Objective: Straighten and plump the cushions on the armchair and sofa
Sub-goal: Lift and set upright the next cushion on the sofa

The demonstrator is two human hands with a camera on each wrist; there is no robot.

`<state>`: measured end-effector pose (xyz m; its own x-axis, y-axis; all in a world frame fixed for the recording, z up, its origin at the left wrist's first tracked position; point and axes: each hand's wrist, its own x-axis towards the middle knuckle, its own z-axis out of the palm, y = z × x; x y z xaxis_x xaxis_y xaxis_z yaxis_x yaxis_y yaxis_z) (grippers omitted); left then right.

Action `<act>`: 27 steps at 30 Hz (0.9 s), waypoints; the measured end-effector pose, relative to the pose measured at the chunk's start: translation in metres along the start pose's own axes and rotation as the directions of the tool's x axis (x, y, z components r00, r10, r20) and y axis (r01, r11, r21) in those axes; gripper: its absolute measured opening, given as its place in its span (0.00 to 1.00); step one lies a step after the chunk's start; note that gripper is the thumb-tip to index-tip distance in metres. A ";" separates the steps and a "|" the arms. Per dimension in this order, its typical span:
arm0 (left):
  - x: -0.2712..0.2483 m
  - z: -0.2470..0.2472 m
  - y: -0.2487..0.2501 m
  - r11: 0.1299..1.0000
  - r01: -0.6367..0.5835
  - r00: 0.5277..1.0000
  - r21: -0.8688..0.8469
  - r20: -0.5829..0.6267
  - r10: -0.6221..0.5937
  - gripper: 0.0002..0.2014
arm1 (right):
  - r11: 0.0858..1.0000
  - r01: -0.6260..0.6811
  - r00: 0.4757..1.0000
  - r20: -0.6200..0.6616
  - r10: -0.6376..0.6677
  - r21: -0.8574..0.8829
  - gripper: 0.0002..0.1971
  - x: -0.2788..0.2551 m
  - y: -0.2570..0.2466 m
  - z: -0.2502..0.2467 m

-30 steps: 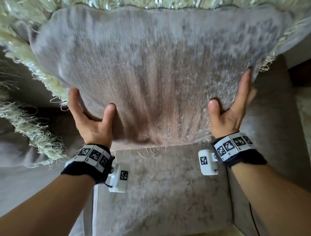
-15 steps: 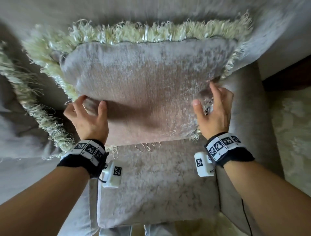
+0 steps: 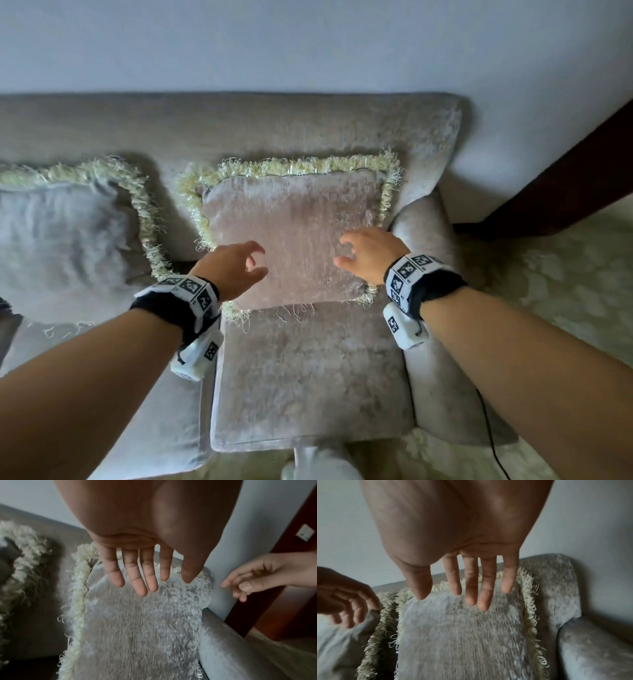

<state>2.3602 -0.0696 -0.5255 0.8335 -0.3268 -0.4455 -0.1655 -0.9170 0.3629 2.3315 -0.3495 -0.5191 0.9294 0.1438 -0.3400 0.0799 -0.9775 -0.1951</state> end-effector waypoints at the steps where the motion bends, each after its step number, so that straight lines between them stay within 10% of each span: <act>1: -0.011 -0.005 0.004 0.999 -0.019 1.000 0.042 0.002 0.019 0.22 | 1.000 0.003 1.000 0.019 -0.003 -0.015 0.26 -0.011 -0.005 -0.007; 15: -0.169 -0.032 0.061 0.962 -0.157 0.987 0.225 0.000 0.161 0.23 | 0.992 0.024 1.000 0.008 -0.023 -0.128 0.25 -0.168 -0.054 -0.069; 27: -0.172 -0.043 0.104 0.950 -0.124 0.989 0.285 -0.044 0.142 0.24 | 0.990 0.106 0.994 0.019 -0.105 -0.089 0.28 -0.182 -0.028 -0.097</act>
<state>2.2221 -0.0988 -0.3754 0.8239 -0.4436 -0.3527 -0.4112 -0.8962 0.1665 2.1948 -0.3628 -0.3628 0.9089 0.2487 -0.3347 0.2102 -0.9665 -0.1471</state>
